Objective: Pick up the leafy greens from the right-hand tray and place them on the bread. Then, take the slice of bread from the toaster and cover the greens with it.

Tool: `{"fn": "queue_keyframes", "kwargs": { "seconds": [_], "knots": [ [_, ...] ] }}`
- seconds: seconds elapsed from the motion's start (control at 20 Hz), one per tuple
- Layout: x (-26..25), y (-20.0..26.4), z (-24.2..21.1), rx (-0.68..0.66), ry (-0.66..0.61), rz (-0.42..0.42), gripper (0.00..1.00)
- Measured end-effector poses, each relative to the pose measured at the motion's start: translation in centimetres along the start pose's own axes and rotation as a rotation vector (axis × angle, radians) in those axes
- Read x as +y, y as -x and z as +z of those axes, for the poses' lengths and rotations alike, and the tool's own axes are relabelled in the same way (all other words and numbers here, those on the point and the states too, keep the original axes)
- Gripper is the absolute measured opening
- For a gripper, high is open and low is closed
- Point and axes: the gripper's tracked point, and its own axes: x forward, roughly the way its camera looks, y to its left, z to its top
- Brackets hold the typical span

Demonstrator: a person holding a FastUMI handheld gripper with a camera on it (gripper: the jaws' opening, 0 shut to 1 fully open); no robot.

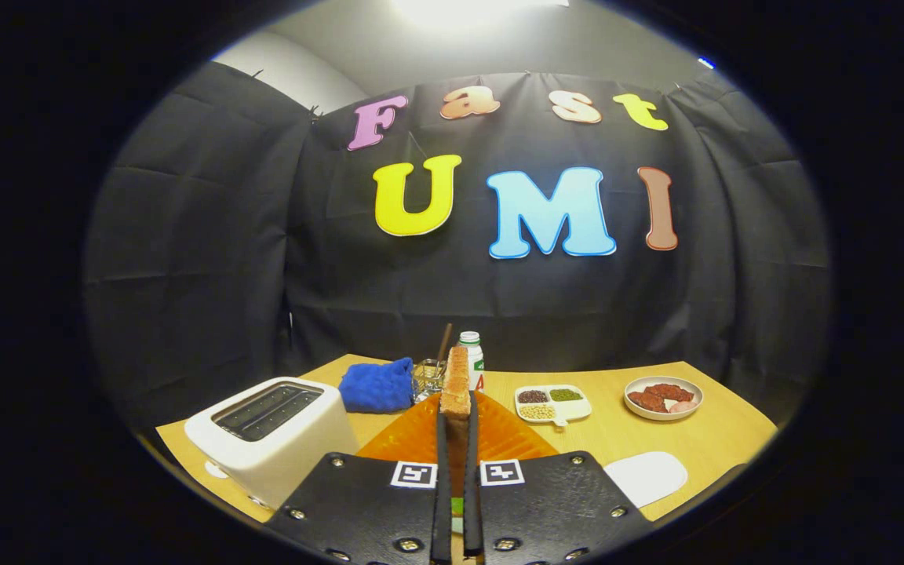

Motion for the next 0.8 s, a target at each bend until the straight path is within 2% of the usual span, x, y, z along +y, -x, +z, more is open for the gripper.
{"fn": "queue_keyframes", "kwargs": {
  "seconds": [0.45,0.8],
  "knots": [
    [-2.7,-0.6,-3.2,0.048,-0.005,-0.001,0.06],
    [-1.9,-1.2,-4.9,0.070,-0.022,0.050,0.06]
  ]
}}
